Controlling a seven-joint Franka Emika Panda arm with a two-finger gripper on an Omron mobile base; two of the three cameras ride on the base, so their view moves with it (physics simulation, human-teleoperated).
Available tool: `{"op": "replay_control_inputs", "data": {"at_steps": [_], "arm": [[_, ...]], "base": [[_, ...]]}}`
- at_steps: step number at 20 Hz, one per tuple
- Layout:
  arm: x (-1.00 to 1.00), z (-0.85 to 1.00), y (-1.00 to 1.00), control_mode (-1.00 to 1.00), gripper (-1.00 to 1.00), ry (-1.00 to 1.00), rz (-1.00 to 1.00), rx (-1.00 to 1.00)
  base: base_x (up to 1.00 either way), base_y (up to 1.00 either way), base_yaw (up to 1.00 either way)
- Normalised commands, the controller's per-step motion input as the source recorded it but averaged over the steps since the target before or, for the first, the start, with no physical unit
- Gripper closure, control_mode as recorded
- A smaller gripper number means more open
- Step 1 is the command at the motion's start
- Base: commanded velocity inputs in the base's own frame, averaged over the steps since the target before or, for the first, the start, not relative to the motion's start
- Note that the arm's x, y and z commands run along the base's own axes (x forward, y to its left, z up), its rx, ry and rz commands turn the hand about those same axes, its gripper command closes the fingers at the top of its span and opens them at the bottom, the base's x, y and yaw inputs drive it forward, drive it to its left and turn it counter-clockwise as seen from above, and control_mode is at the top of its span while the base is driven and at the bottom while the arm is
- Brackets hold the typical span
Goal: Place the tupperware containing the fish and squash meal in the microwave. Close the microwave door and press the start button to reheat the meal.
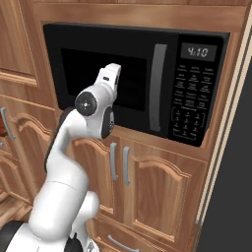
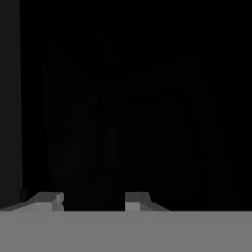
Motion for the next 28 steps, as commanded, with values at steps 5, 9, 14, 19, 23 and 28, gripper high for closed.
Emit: {"op": "replay_control_inputs", "data": {"at_steps": [5, 9, 14, 19, 23, 28], "arm": [[-0.12, 0.04, 0.0, -1.0, -1.0, 0.18, 0.0, 0.0], [-0.48, 0.02, 0.0, -1.0, -1.0, 0.13, 0.0, 0.0], [-0.9, -0.01, 0.0, -1.0, -1.0, 0.0, 0.0, 0.0], [-1.0, -0.14, -0.08, -1.0, -1.0, -0.13, 0.0, 0.01], [-1.0, -0.1, -0.16, -1.0, -1.0, -0.1, 0.0, 0.03], [-0.59, 0.0, -0.4, -1.0, -1.0, 0.0, 0.06, 0.02]], "base": [[0.0, 0.0, 0.0], [0.0, 0.0, 0.0], [0.0, 0.0, 0.0], [0.0, 0.0, 0.0], [0.0, 0.0, 0.0], [0.0, 0.0, 0.0]]}}
